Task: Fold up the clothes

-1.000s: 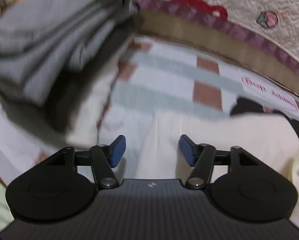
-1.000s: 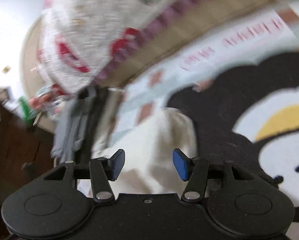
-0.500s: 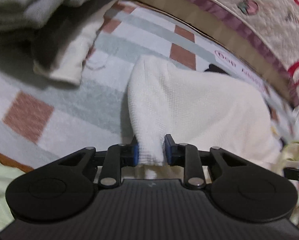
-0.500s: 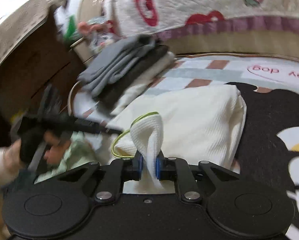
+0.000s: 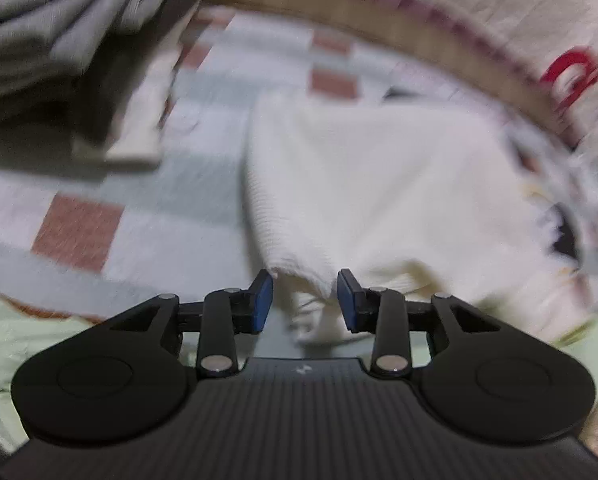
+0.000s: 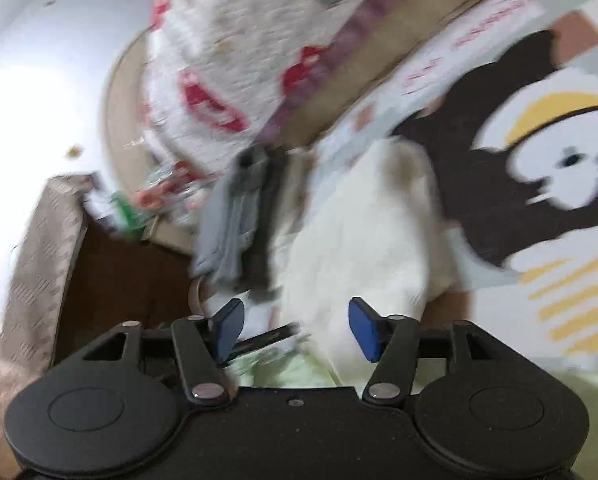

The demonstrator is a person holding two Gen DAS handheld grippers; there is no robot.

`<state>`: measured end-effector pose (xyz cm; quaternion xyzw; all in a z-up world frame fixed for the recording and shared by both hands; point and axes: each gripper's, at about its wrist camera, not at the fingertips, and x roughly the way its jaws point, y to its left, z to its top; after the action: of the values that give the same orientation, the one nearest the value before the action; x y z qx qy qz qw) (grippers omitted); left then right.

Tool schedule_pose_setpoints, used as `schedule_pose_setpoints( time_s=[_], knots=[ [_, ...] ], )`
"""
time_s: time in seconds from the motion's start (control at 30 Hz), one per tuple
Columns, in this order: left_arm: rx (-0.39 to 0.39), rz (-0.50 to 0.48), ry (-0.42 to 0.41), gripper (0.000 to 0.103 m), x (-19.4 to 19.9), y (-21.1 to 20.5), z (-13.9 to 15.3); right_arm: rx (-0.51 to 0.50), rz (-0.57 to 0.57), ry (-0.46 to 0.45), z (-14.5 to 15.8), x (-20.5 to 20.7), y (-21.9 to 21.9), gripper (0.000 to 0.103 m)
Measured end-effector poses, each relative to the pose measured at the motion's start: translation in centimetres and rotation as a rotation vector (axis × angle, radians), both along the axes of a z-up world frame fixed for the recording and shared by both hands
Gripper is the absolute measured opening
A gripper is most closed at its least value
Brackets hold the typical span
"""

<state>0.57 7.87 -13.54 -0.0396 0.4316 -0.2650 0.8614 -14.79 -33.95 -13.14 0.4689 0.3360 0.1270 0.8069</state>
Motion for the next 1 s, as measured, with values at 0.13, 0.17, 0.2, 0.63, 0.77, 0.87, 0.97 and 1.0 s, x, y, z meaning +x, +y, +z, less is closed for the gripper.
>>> schedule_pose_setpoints(
  time_s=[0.13,0.17,0.2,0.63,0.77,0.87,0.97,1.0],
  knots=[
    [-0.146,0.027,-0.189,0.041,-2.5,-0.4,3.0,-0.033,0.000,0.200,-3.2,3.1,-0.1,0.065],
    [-0.140,-0.013,-0.216,0.044,-2.7,-1.4,3.4,-0.072,0.009,0.229,-3.9,3.7,0.4,0.065],
    [-0.131,-0.055,-0.239,0.048,-2.9,-2.3,3.6,-0.100,0.024,0.242,-4.2,4.2,1.0,0.065],
    [0.077,-0.340,-0.059,0.049,-2.5,-9.3,-2.6,-0.046,0.205,0.090,-4.4,5.1,3.4,0.019],
    [0.060,-0.348,-0.028,0.049,-3.2,-9.3,-2.3,-0.059,0.220,0.119,-4.9,6.1,3.5,0.043],
    [0.024,-0.348,0.006,0.048,-3.2,-8.9,-2.2,-0.101,0.233,0.108,-4.8,6.8,4.0,0.048],
    [-0.051,-0.330,-0.001,0.048,-3.2,-8.1,-1.3,-0.159,0.271,0.000,-3.1,6.4,4.8,0.016],
    [-0.083,-0.327,-0.019,0.049,-3.3,-7.7,-0.7,-0.178,0.284,-0.036,-2.5,6.3,5.1,0.016]
  ],
)
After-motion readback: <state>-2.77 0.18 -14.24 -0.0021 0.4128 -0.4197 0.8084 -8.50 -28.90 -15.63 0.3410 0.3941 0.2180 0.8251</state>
